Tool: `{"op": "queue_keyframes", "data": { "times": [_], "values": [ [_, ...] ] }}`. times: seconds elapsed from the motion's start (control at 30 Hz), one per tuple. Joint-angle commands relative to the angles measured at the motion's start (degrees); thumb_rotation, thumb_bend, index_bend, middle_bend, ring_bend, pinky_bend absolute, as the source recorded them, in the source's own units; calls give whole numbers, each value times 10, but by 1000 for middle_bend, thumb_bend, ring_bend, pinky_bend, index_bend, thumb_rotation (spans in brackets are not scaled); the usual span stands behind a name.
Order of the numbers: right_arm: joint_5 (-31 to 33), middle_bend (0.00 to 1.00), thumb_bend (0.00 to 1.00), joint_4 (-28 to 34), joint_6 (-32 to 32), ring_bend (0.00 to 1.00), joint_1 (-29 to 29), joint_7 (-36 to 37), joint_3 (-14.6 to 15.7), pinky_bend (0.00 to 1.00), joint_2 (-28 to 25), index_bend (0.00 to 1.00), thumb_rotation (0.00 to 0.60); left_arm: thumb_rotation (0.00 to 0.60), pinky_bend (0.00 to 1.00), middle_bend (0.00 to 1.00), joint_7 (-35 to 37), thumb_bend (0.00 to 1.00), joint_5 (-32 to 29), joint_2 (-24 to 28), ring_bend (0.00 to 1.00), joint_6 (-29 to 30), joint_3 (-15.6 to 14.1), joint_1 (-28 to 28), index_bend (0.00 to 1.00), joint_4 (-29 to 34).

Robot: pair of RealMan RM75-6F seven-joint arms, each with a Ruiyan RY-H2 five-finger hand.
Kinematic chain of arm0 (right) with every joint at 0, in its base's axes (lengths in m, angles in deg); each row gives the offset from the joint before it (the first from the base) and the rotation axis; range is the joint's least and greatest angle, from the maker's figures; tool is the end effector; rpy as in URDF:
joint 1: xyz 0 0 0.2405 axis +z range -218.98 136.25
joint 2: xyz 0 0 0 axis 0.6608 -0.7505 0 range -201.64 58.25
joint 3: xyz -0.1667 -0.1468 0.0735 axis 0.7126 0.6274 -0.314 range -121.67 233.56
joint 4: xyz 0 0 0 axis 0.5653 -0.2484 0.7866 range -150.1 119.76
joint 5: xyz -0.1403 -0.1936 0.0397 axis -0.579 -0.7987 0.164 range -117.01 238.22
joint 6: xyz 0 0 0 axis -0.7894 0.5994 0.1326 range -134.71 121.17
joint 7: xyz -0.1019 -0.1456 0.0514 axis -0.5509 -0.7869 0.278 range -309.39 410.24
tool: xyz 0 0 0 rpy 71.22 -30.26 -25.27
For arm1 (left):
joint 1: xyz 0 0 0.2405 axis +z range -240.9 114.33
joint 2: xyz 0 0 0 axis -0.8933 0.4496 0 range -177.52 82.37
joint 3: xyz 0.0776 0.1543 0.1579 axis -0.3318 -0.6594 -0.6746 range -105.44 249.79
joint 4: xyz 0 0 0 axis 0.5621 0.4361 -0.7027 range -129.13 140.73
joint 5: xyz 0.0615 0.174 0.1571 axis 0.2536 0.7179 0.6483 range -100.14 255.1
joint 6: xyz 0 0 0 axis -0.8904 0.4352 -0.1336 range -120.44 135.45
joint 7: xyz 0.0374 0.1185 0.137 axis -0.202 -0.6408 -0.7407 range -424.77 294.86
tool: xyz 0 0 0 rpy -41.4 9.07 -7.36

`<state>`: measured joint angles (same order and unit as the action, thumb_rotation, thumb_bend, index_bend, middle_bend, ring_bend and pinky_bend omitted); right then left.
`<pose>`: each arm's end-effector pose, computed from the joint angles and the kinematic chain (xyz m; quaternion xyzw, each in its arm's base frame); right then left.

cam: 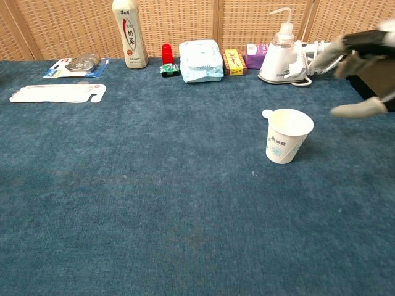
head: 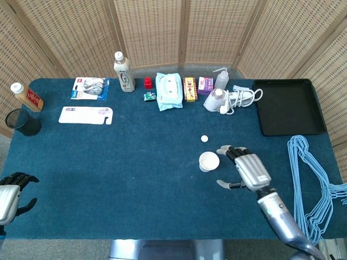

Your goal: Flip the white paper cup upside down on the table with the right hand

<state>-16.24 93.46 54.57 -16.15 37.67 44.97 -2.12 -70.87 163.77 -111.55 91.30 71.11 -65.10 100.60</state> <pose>-0.1372 -0.3046 0.0261 0.6953 -0.4153 0.4269 0.4024 -0.3120 0.1885 0.0998 -0.6164 -0.4088 -0.3282 0.5875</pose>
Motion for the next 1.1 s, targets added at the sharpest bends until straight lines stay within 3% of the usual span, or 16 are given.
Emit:
{"op": "queue_keyframes", "data": {
  "times": [0.03,0.23,0.57,1.1],
  "values": [
    [62,195,233,-16,-38,268,49,-63,-23,201,41,205,408,568,276,382,5,229,-6,-5,246,-10,2,-4,374,-10],
    [130,195,239,-51,-44,264,91,-137,-30,198,83,216,407,566,276,383,11,230,-12,-11,246,-21,3,-10,374,-19],
    [203,192,247,-85,-33,254,136,-244,-12,176,124,275,405,569,276,383,18,229,-19,-15,246,-32,4,-15,373,-32],
    [242,191,249,-96,-7,253,162,-290,12,170,140,305,410,569,276,383,28,229,-19,-18,246,-38,3,-20,374,-39]
  ]
}}
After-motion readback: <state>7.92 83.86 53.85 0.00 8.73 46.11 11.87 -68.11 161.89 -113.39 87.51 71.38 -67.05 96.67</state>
